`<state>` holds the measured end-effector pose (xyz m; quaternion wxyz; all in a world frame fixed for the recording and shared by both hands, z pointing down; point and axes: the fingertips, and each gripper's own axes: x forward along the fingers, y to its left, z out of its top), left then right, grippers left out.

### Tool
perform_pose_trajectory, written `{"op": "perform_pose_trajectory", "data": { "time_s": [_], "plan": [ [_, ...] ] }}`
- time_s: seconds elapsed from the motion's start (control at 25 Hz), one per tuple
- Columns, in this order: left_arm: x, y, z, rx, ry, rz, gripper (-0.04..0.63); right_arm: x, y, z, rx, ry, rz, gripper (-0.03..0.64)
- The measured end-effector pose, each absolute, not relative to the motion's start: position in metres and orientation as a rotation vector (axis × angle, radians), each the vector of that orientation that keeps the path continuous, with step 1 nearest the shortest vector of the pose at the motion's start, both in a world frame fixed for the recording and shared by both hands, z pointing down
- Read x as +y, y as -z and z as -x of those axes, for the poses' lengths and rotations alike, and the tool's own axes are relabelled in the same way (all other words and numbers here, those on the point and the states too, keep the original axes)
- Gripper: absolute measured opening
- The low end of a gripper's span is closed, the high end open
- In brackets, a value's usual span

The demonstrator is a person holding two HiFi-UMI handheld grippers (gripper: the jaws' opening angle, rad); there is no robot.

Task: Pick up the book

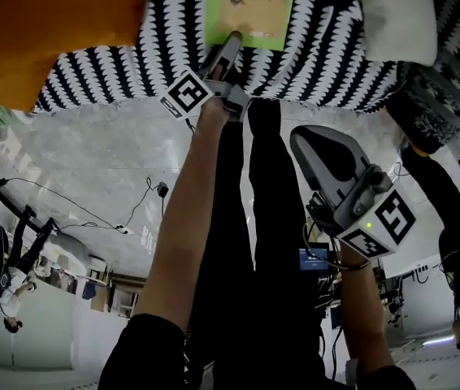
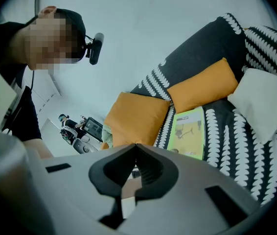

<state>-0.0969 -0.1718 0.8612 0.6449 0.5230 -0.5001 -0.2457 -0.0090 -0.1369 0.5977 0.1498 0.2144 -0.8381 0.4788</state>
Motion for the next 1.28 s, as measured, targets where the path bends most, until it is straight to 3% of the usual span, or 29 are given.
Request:
{"op": "perform_pose_trajectory", "data": {
  "time_s": [0.48,0.76,1.28],
  "plan": [
    [-0.19,-0.866,0.093,-1.162,0.536,-1.201,0.289,-0.133,-0.608,-0.003,-2.426,-1.412,-0.613,0.017],
    [-0.193,-0.881,0.092,-1.132,0.541,-1.104,0.212,-0.147,-0.614,0.008,-2.335,-1.427,-0.645,0.017],
    [-0.192,-0.842,0.095,-1.186,0.51,-1.043,0.201,-0.142,-0.594,0.013,-2.381,-1.445,-0.674,0.017]
  ]
}}
